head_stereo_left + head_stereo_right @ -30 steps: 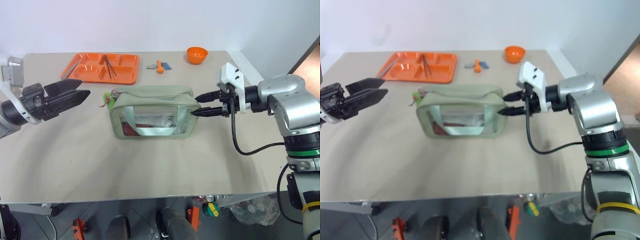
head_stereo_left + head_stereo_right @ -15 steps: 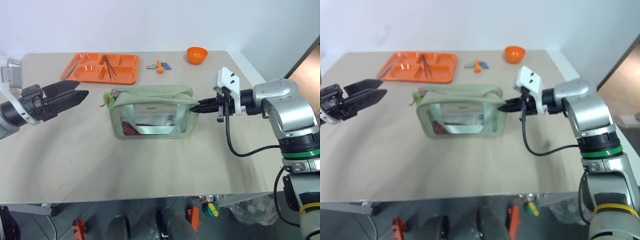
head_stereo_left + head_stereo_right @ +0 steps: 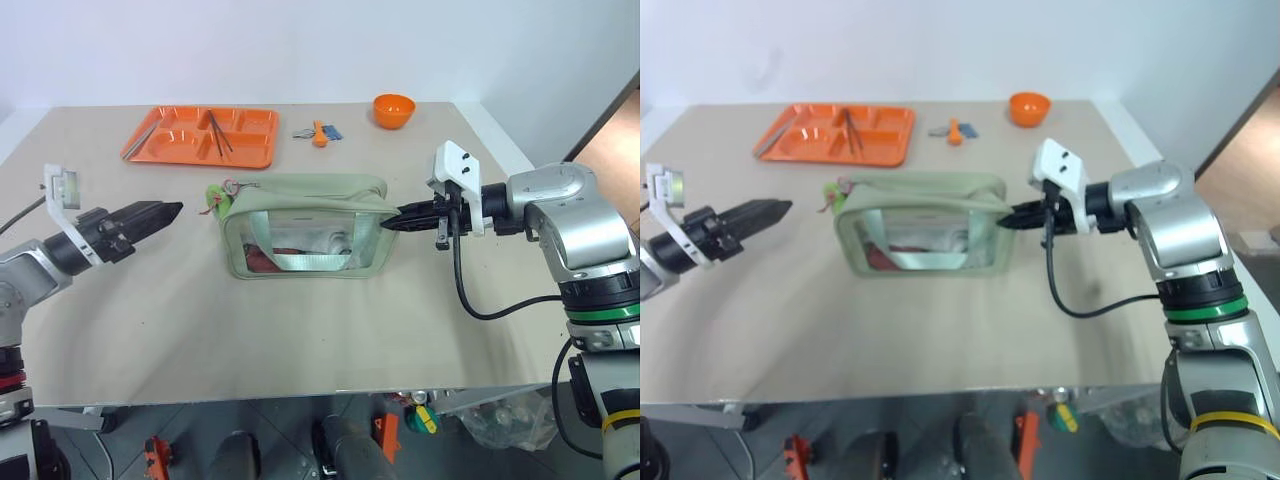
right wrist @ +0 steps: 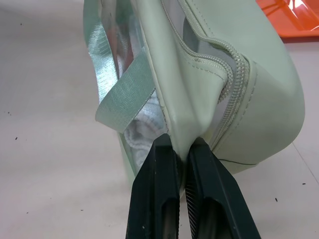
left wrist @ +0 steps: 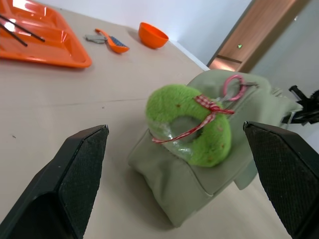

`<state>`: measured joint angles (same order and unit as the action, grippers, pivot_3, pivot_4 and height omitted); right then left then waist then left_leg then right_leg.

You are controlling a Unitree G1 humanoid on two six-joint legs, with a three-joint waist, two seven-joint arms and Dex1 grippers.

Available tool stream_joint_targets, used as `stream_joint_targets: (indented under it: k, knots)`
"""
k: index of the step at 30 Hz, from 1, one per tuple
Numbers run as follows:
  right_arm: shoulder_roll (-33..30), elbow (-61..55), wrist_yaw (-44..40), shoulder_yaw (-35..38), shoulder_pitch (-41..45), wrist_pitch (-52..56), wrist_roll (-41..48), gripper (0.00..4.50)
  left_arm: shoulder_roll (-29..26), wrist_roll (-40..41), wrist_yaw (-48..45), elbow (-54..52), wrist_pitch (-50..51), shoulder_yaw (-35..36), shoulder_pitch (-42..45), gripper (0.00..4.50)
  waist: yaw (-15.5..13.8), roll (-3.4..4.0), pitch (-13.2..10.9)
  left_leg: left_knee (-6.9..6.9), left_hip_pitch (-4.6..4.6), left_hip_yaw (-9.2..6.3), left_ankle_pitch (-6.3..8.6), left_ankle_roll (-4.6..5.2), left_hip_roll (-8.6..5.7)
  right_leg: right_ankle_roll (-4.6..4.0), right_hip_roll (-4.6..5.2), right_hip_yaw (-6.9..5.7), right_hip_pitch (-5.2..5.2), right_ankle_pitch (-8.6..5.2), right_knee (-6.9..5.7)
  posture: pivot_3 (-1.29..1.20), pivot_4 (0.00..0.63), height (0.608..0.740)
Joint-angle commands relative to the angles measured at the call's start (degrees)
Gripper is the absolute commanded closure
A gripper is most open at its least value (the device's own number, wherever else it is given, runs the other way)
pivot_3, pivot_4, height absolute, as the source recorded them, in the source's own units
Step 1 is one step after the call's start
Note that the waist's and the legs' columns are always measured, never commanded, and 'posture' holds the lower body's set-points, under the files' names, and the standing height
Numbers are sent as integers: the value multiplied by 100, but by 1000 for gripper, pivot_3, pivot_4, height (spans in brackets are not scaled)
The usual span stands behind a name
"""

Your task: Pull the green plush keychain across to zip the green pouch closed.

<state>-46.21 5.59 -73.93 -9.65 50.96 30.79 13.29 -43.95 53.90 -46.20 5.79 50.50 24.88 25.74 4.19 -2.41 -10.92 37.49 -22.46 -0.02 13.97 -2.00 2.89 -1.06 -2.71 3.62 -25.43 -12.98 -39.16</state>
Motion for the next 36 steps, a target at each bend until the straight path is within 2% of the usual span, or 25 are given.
stream_joint_targets:
  k: [1, 5, 20, 36]
  knots:
    - [-66, -280, -7, 110, -34, -3, 68, 4439, 116, -85, 142, -81, -17, -69, 110, 0, 0, 0, 0, 0, 0, -3, 0, 0, 1, -1, -1, -1, 0, 1, 0, 0, 150, 740]
    - [-89, -365, 13, 151, -107, 8, 86, 4439, 305, -387, 156, -21, -198, -396, 200, 0, 0, 0, 0, 0, 3, -6, 0, 0, 0, -2, -2, -3, 4, 1, 0, 0, 150, 740]
    - [-155, -539, 109, 273, -194, 128, 216, 4439, 781, -1171, 61, 891, -643, -870, 786, 0, -1, 0, 0, 2, 2, -4, -2, -3, -3, 2, -2, 0, 6, 4, 0, 0, 150, 740]
    - [-142, -629, 172, 263, -224, 138, 282, 4439, 998, -1211, 1, 1044, -693, -726, 1075, 0, 0, 0, 0, 2, 2, -6, -2, -4, -5, 3, -3, 0, 7, 5, 0, 0, 150, 740]
